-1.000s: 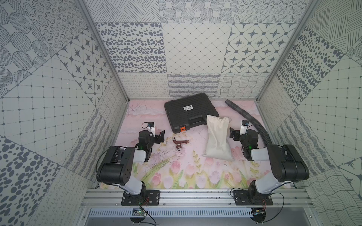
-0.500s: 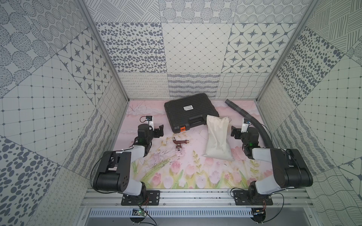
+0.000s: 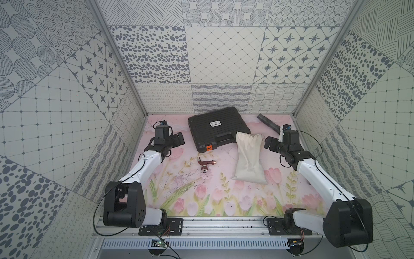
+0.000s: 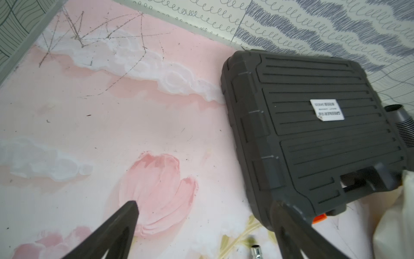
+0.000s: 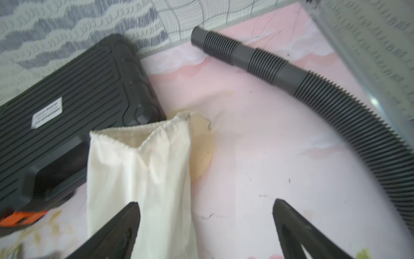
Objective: Close the soil bag
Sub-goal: Adjust the soil bag at the center of the board.
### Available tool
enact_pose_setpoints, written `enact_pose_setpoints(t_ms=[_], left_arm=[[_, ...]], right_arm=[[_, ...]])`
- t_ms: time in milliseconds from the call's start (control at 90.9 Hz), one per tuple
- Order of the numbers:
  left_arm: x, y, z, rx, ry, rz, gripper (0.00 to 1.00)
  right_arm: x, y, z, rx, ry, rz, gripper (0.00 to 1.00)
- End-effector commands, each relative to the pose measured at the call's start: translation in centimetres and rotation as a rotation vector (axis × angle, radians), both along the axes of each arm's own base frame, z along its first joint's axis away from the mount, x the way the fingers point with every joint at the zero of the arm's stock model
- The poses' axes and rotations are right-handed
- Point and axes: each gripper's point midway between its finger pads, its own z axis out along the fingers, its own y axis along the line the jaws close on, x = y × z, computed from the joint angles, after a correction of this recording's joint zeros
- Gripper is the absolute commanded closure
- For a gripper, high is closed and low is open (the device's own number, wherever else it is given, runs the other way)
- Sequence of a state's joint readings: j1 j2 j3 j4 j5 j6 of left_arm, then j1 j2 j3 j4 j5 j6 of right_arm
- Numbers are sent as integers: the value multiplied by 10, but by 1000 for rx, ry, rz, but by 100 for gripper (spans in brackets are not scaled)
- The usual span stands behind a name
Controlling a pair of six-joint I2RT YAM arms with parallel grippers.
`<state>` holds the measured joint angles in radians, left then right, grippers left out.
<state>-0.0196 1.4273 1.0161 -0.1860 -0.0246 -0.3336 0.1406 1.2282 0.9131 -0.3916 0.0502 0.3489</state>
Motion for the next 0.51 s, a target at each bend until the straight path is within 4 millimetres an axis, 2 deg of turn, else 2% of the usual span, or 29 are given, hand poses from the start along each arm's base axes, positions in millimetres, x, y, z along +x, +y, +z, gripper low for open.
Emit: enact_pose_setpoints(t_ms=[0,198,363,495], left_arm=[[-36,-46,-1,-225,251,-98,4],[-46,-86,24,-366,267,-214,3],[-61,-109,28,-411,307,-275,4],[-70,-125,29,-426,331,-327,3]], right_arm=[[-25,30,5,64,147,113,3],[-22,52,9,122,260,173,3],[-6,70,-3,180,333,205,3],[8,75,-14,189,371,214,3]])
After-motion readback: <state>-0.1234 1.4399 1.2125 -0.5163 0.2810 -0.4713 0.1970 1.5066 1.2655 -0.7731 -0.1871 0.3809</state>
